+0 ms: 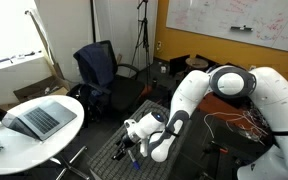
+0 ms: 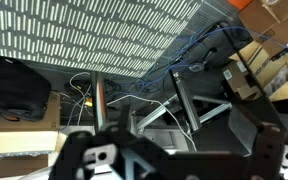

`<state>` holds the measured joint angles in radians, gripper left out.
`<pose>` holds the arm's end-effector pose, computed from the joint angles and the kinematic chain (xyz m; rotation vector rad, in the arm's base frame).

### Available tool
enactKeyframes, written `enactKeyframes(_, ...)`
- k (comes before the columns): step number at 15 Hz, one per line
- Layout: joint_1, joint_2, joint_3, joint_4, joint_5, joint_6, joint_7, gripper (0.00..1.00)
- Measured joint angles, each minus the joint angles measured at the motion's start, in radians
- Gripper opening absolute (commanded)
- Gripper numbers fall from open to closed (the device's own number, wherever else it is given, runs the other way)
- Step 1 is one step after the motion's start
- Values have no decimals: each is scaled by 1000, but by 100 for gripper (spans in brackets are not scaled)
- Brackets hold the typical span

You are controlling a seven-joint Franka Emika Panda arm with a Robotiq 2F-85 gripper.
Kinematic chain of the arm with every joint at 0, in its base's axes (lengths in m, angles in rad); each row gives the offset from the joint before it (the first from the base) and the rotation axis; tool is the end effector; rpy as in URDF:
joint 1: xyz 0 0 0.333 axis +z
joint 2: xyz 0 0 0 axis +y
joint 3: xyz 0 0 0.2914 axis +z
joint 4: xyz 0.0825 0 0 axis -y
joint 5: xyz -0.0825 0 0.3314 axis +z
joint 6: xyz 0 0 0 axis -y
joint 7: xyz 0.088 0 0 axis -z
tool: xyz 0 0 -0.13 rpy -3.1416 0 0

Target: Put the marker inside the blue cup

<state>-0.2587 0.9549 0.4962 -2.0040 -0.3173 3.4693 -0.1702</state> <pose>0.5709 0.1572 0.1212 -2.5823 -0.5617 -0.8956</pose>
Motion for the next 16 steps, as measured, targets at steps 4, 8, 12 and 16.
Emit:
enactKeyframes(4, 61, -9, -39, 18, 82, 0, 88, 100)
enactKeyframes(8, 165, -37, -116, -11, 205, 0, 162, 100)
enactKeyframes(12, 286, -94, -197, -65, 327, 0, 217, 100)
enactKeyframes(16, 406, -150, -271, -128, 430, 0, 251, 100)
